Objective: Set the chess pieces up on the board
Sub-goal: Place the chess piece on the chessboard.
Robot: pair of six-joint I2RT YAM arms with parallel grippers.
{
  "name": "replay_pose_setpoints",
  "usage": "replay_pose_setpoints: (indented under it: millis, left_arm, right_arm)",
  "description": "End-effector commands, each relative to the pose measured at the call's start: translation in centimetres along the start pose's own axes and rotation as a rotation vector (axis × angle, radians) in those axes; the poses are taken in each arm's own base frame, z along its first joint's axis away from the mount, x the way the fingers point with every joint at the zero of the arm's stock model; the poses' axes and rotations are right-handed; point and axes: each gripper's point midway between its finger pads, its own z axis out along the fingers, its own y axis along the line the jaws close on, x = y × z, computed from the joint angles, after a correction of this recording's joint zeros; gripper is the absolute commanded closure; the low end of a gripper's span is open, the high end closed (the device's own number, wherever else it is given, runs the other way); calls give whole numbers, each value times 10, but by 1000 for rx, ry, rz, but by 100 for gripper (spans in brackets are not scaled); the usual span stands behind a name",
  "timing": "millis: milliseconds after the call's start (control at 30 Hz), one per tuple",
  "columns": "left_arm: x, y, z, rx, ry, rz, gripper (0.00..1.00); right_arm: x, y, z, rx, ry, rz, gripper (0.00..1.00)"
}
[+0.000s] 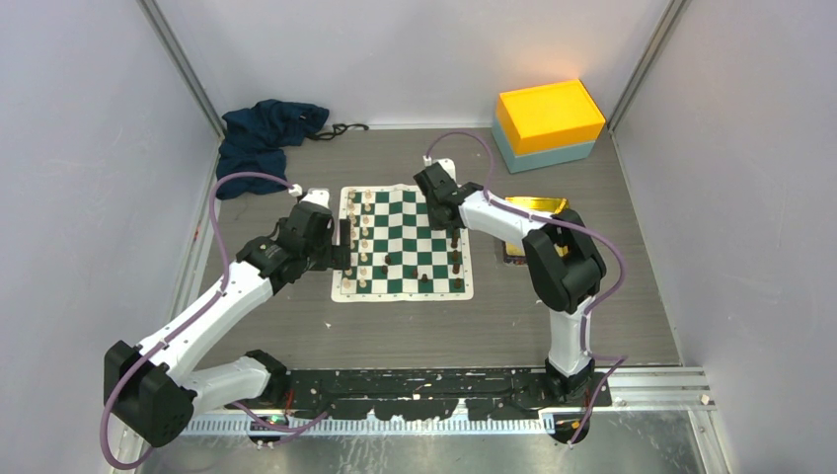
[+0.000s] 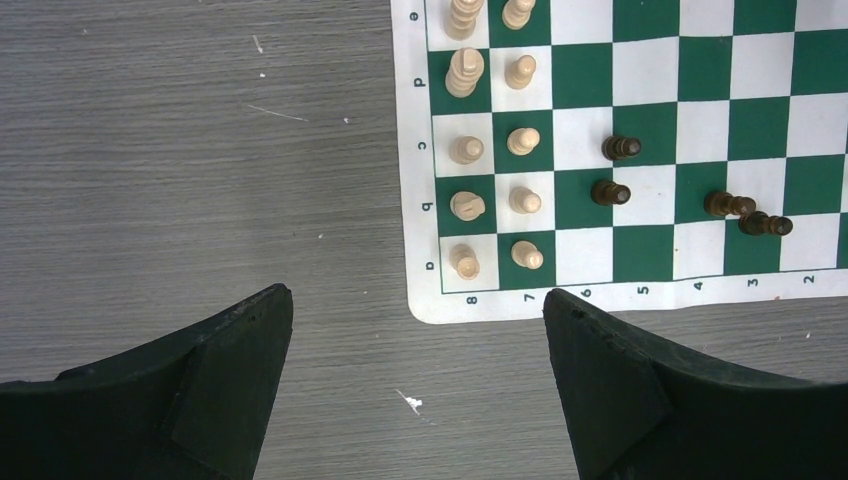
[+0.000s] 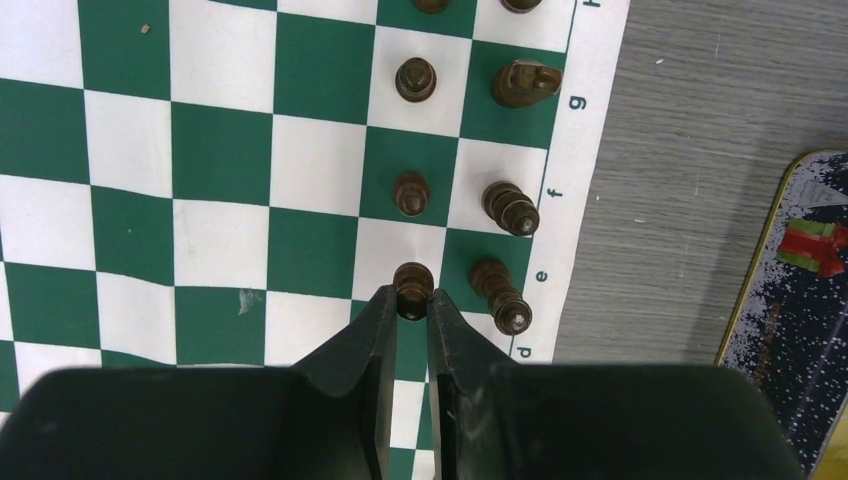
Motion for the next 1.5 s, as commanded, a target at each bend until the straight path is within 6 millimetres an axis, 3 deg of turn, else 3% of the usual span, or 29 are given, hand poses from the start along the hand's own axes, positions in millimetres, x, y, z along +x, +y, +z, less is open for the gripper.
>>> replay_pose_setpoints:
  millis: [0, 533, 1467]
  left_arm:
    - [-11, 0, -4, 9, -50, -8, 3]
    - [-10, -1, -3, 11, -44, -8, 3]
    - [-10, -2, 0, 9, -39, -3, 3]
  right_arm:
    - [-10, 6, 2, -6, -45, 17, 99]
    - [-2, 12, 12, -23, -6, 7, 99]
    - [-7, 17, 13, -34, -2, 1, 99]
